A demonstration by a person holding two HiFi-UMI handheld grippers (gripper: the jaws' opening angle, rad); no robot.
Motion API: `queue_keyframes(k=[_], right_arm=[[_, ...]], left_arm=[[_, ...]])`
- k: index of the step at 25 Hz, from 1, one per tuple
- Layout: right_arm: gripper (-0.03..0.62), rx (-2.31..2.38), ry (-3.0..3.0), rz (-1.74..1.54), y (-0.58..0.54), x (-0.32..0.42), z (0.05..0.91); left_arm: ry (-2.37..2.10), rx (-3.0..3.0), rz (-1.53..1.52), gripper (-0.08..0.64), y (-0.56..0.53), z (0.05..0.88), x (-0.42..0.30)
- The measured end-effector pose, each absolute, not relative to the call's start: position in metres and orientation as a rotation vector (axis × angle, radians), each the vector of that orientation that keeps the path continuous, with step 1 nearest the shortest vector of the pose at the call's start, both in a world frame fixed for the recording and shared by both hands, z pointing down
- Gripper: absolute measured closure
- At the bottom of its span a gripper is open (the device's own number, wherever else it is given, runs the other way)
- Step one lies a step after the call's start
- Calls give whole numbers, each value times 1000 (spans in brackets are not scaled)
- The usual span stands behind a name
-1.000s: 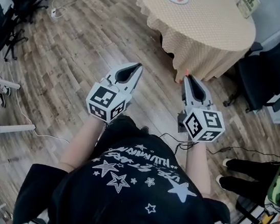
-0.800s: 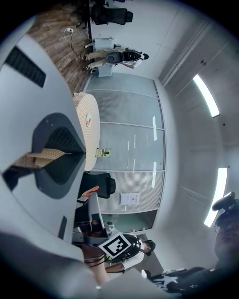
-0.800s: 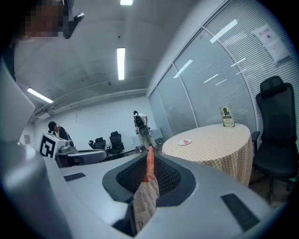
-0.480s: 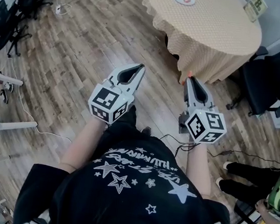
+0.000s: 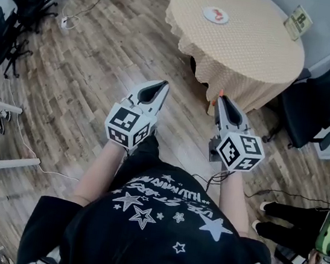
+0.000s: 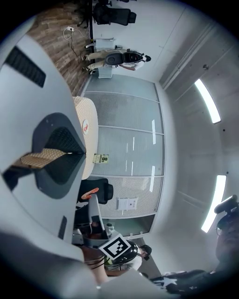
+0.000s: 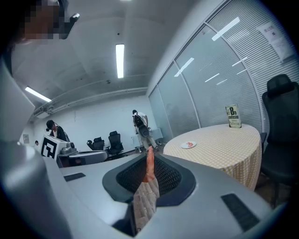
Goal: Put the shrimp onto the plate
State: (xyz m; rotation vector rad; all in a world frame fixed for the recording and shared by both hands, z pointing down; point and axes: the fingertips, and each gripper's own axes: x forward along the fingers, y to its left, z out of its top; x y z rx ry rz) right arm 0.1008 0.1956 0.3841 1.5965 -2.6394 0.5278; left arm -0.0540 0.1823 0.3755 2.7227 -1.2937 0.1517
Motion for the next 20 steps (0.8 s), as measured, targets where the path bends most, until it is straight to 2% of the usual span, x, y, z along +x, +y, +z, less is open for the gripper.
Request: queue_keyframes(k=[20], right_arm=[[531, 1654, -2568, 394, 18, 19, 358]], left_arm=[[-1231, 2760, 127, 551, 5, 357, -137]])
